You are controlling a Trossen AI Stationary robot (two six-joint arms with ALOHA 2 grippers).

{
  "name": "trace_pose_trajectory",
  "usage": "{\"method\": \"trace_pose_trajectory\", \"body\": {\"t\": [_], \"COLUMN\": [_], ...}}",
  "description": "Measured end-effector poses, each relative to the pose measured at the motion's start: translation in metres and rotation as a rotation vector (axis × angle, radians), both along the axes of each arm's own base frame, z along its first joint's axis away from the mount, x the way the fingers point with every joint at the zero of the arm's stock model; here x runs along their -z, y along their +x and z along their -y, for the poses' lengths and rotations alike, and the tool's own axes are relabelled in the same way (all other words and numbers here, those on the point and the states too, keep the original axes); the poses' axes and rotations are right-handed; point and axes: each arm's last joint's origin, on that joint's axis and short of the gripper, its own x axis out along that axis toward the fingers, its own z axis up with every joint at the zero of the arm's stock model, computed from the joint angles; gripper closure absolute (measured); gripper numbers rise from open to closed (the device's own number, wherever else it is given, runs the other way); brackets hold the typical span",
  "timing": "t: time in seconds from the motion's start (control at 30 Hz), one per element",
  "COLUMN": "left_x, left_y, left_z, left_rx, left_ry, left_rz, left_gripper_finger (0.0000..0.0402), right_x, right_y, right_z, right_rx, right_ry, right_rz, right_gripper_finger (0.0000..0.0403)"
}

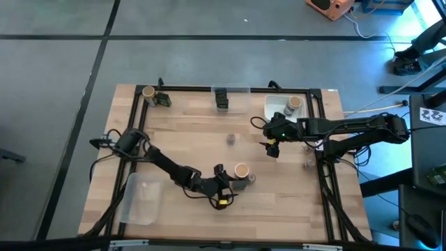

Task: Sort spices by type
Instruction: Put the bottom black seasoning can into the top transparent bin

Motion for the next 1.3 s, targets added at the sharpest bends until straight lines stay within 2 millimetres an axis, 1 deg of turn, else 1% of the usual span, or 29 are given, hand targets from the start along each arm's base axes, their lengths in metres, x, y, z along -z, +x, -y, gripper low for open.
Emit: {"method": "trace_pose_trajectory", "body": {"t": [0.1,0.17,0.4,0.53,0.63,0.77,0.9,1.03,1.17,1.3], "left_x": [0.000,-0.001,-0.002,-0.017,-0.037,-0.066,-0.094,-0.118,-0.134,-0.138], "left_y": [0.002,0.003,0.003,-0.003,-0.013,-0.031,-0.045,-0.056,-0.063,-0.064], "left_z": [-0.004,-0.006,-0.010,-0.020,-0.030,-0.037,-0.048,-0.064,-0.084,-0.111], "left_rx": [-0.010,-0.010,-0.007,-0.003,0.006,0.031,0.051,0.063,0.073,0.056], "left_ry": [0.002,0.015,0.041,0.097,0.103,0.113,0.154,0.230,0.316,0.398], "left_rz": [0.003,0.004,-0.005,-0.095,-0.174,-0.256,-0.267,-0.251,-0.256,-0.287], "left_gripper_finger": [0.0120,0.0139,0.0245,0.0300,0.0304,0.0304,0.0294,0.0297,0.0302,0.0295], "right_x": [0.000,0.000,0.000,0.002,0.003,0.002,0.003,0.003,0.005,0.006], "right_y": [0.000,0.000,0.000,-0.001,-0.004,-0.002,-0.003,-0.004,-0.003,-0.004], "right_z": [0.000,0.000,-0.002,-0.002,-0.002,-0.002,-0.002,-0.002,-0.002,-0.001], "right_rx": [0.000,-0.002,-0.033,-0.031,-0.029,-0.028,-0.023,-0.009,-0.011,-0.011], "right_ry": [0.000,0.003,0.041,0.041,0.043,0.040,0.043,0.061,0.059,0.056], "right_rz": [-0.001,0.000,0.001,-0.019,-0.050,-0.033,-0.045,-0.045,-0.036,-0.036], "right_gripper_finger": [0.0061,0.0061,0.0061,0.0061,0.0061,0.0061,0.0061,0.0061,0.0061,0.0061]}}
